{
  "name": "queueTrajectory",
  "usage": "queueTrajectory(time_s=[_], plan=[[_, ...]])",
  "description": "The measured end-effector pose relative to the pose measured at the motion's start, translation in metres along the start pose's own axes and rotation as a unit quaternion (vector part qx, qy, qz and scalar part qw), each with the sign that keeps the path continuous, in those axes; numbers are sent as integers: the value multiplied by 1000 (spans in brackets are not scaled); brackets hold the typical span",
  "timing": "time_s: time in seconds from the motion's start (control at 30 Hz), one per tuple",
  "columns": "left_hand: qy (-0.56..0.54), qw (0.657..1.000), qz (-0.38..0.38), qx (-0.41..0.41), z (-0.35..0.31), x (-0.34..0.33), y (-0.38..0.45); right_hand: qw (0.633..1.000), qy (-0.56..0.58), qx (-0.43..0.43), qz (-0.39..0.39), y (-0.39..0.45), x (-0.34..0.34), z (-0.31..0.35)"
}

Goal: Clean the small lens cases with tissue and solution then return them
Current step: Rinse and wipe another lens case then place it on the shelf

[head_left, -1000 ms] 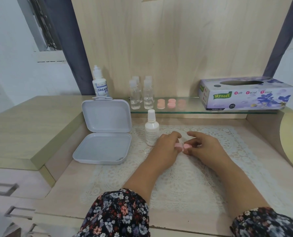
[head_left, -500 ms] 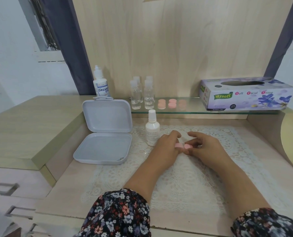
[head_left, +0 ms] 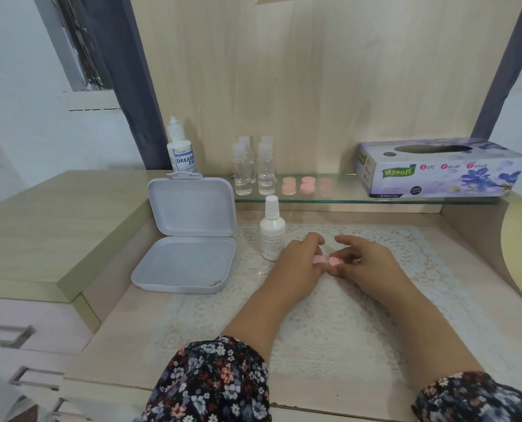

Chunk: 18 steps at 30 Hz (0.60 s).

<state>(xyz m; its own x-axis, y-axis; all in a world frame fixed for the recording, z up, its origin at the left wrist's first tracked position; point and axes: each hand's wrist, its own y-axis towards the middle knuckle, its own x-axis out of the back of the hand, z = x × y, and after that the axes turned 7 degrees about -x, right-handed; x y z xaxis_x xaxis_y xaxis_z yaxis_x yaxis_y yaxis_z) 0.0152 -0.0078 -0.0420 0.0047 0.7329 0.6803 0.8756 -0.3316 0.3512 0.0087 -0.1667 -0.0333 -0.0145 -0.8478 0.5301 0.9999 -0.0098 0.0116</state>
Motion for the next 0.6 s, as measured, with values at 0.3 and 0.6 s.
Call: queueTrajectory(time_s=[0.3,0.6], plan=[[-18,1000,13,4,3,2,-1,1000,-5,-4,0,2,0,-2],[-3,1000,18,-1,6,1,-2,1000,-23,2,-2,-2,0,-2]])
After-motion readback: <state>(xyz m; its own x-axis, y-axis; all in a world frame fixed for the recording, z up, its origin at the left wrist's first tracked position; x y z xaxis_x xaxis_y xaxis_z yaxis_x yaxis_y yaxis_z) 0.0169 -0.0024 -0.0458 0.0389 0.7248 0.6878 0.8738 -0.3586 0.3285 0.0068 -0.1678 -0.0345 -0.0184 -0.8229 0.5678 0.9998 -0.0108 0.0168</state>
